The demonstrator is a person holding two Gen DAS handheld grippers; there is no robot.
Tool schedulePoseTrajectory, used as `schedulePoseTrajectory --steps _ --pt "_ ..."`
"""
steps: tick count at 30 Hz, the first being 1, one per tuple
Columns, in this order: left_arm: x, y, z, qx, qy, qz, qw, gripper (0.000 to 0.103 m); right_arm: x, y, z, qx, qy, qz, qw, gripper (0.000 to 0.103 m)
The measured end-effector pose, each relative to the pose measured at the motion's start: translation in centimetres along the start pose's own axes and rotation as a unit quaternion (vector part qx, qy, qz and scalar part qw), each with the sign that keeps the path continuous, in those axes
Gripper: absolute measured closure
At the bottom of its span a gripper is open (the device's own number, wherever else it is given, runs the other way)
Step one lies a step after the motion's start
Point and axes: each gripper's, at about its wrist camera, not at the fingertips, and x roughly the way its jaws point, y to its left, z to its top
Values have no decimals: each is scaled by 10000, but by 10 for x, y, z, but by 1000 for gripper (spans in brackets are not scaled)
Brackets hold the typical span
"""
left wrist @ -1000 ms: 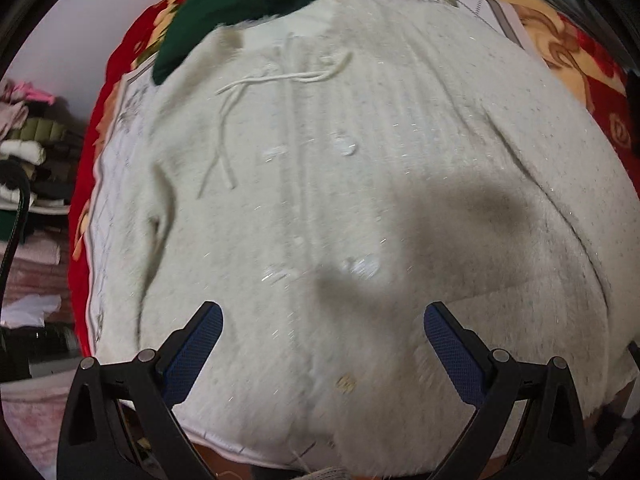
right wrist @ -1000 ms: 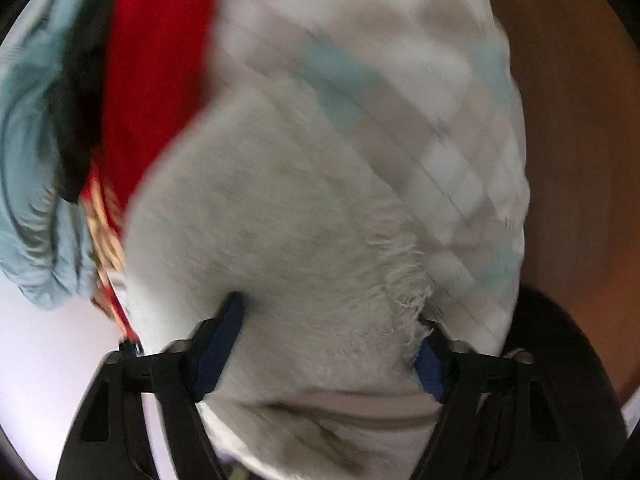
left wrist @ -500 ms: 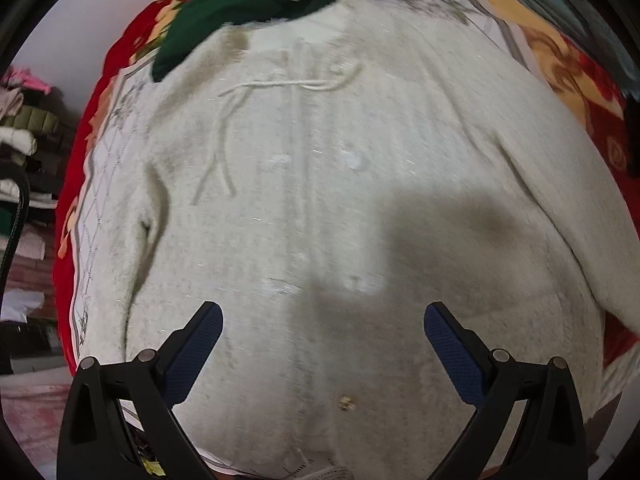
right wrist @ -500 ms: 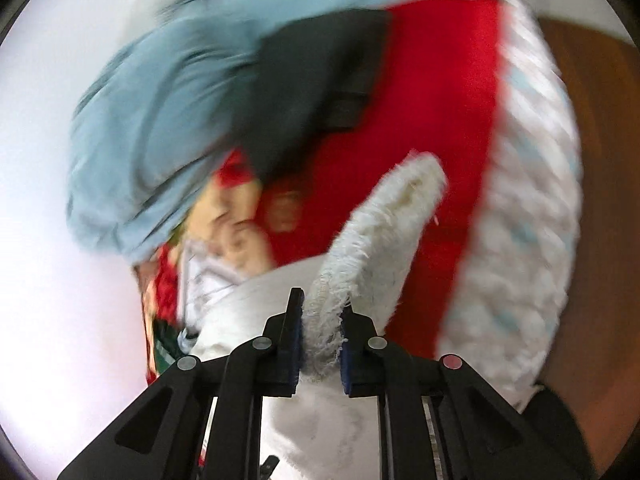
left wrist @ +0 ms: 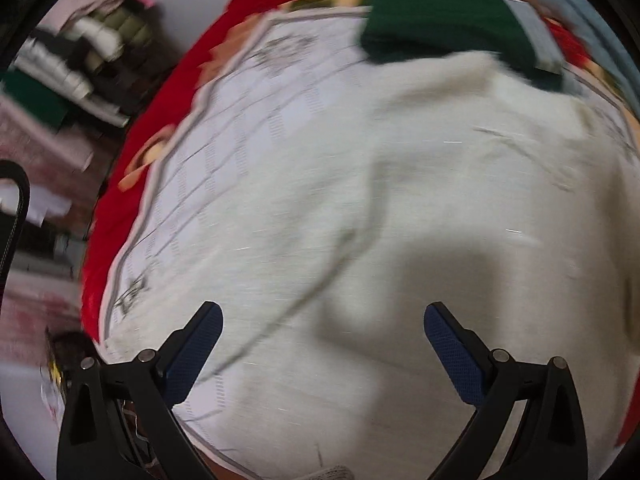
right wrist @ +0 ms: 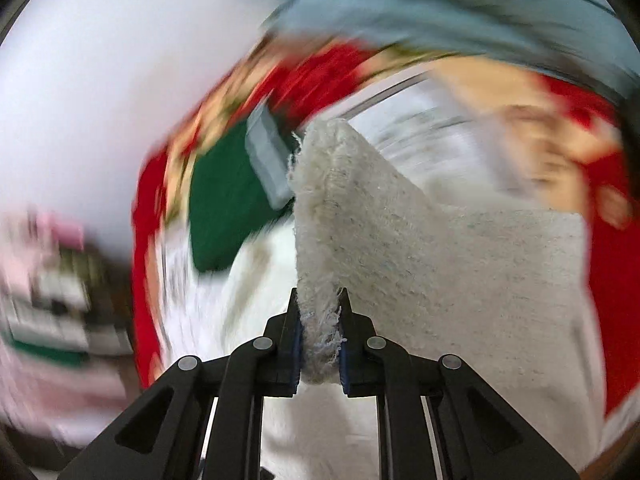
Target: Fold large clothes
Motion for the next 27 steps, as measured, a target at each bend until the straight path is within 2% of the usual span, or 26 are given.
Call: schedulePoseTrajectory --steps 2,3,6,8,9,10,12,13,14,15,17,19,21,24,27 --pt "15 25 -6 -156 107 126 9997 0 65 65 -22 -956 555 -142 9938 88" --pt "22 36 -10 -213 161 191 9995 0 87 85 -38 -1318 772 -202 9881 89" --pt "39 60 -22 -298 309 324 9985 0 159 145 -93 -2490 1447 -499 9563 89" --pt "48 75 -31 -315 421 368 9979 0 202 158 -131 -3077 2044 -749 9262 88" --pt "50 79 -33 -319 464 365 9977 0 213 156 -140 -3152 2188 -826 9198 87" --pt "50 83 -35 -319 484 351 9977 0 219 150 -145 -3144 2219 -801 9195 80" --pt "49 87 -36 -302 480 324 9979 0 211 134 -143 -2847 2248 -347 9312 61" --pt "48 89 -37 -281 464 304 9981 0 196 123 -139 -2568 2261 -12 9396 46" --pt "46 89 -37 -266 462 271 9982 0 179 110 -134 -2350 2165 172 9474 36" --pt "44 87 -37 -256 471 194 9984 0 151 91 -127 -2100 1955 297 9575 35" --pt "39 80 -34 -248 472 66 9986 0 110 57 -116 -1701 1734 298 9696 35" --pt "33 65 -26 -214 428 -108 9988 0 68 3 -107 -1197 1501 -88 9814 35" --pt "25 45 -16 -136 322 -208 9992 0 36 -55 -103 -816 1304 -729 9854 35" --pt "19 4 7 44 68 -281 9996 0 9 -157 -104 -83 1338 -1730 9758 35" --pt "24 -35 30 265 -166 -135 9994 0 9 -218 -100 8 1531 -2211 9632 35"
